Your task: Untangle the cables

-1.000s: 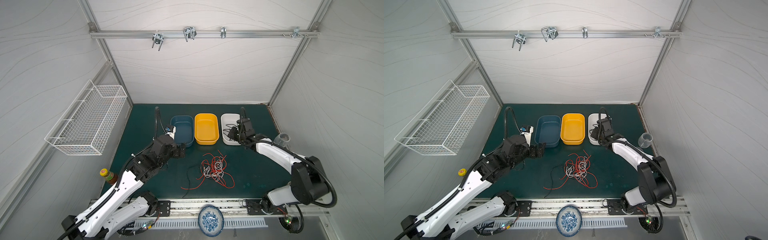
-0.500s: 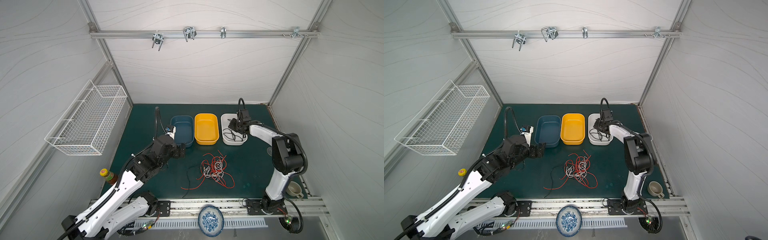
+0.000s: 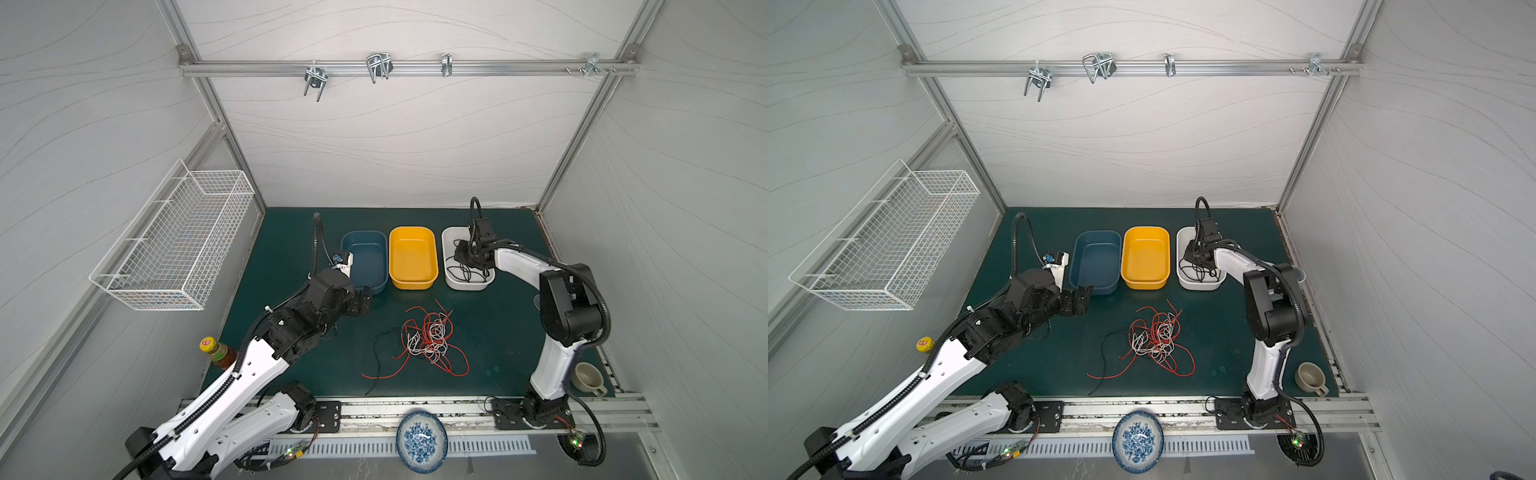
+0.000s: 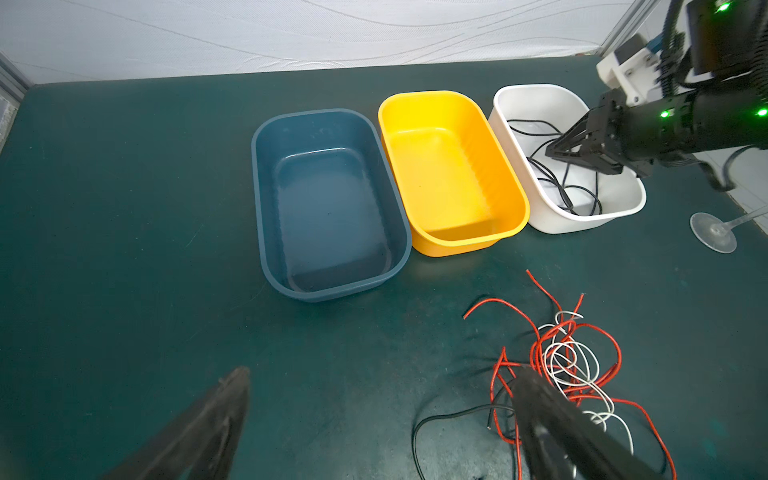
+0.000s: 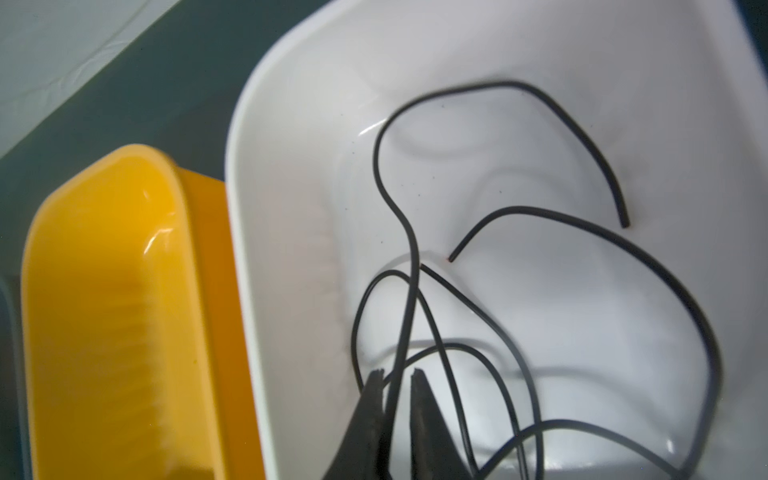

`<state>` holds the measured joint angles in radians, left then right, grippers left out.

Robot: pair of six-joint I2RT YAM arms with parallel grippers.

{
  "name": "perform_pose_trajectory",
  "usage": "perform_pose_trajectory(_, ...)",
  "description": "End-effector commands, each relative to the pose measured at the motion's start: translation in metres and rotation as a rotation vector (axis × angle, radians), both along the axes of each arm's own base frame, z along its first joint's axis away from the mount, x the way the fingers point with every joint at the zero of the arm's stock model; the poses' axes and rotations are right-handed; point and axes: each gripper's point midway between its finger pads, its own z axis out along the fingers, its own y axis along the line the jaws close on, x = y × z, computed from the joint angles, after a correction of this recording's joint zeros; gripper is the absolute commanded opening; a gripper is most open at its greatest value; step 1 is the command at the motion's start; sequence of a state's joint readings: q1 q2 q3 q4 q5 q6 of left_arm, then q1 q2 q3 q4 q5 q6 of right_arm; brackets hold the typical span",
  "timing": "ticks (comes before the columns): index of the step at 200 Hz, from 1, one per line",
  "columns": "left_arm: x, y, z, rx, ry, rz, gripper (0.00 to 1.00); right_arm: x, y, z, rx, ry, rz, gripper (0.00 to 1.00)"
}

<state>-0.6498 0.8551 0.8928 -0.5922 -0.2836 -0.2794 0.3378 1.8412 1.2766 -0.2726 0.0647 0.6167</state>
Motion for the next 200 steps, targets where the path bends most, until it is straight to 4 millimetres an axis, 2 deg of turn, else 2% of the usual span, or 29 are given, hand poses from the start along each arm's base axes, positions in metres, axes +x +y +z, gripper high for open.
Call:
perform_pose_trajectory(1, 0.004, -0.002, 0.008, -0.008, -0.03, -0.004, 0.99, -0.004, -0.001, 0.039, -0.052, -0.052, 0.028, 0.3)
perform_pose_trajectory(29, 0.004, -0.002, 0.007, -0.004, -0.028, -0.004, 0.99, -0.011, -0.003, 0.054, -0.058, -0.049, 0.038, 0.45)
perform_pose_trajectory(53, 0.005, -0.003, 0.006, -0.003, -0.024, -0.007, 0.99, -0.021, 0.001, 0.07, -0.034, -0.076, 0.061, 0.52)
perform_pose_trajectory(79, 0.005, -0.004, 0.003, 0.001, -0.013, -0.012, 0.99, -0.037, 0.004, 0.085, -0.039, -0.089, 0.088, 0.54)
perform_pose_trajectory(95, 0.005, -0.005, 0.002, 0.001, -0.011, -0.013, 0.99, -0.055, 0.015, 0.092, -0.029, -0.108, 0.142, 0.55)
perform_pose_trajectory(119, 0.005, -0.006, 0.002, 0.0, -0.006, -0.019, 0.99, -0.098, 0.045, 0.095, 0.029, -0.086, 0.27, 0.56)
perform_pose_trajectory(147, 0.005, -0.007, 0.002, -0.004, -0.004, -0.023, 0.99, -0.161, 0.07, 0.08, 0.079, -0.061, 0.394, 0.57)
perform_pose_trajectory(168, 0.005, -0.008, 0.001, -0.006, 0.001, -0.025, 0.99, -0.204, 0.08, 0.057, 0.057, -0.023, 0.469, 0.58)
perform_pose_trajectory(185, 0.004, -0.009, 0.0, -0.007, 0.004, -0.029, 0.99, -0.228, 0.079, 0.035, 0.025, 0.008, 0.49, 0.59)
perform_pose_trajectory(200, 0.004, -0.01, 0.0, -0.008, 0.008, -0.033, 0.99, -0.238, 0.073, 0.019, -0.022, 0.025, 0.485, 0.6)
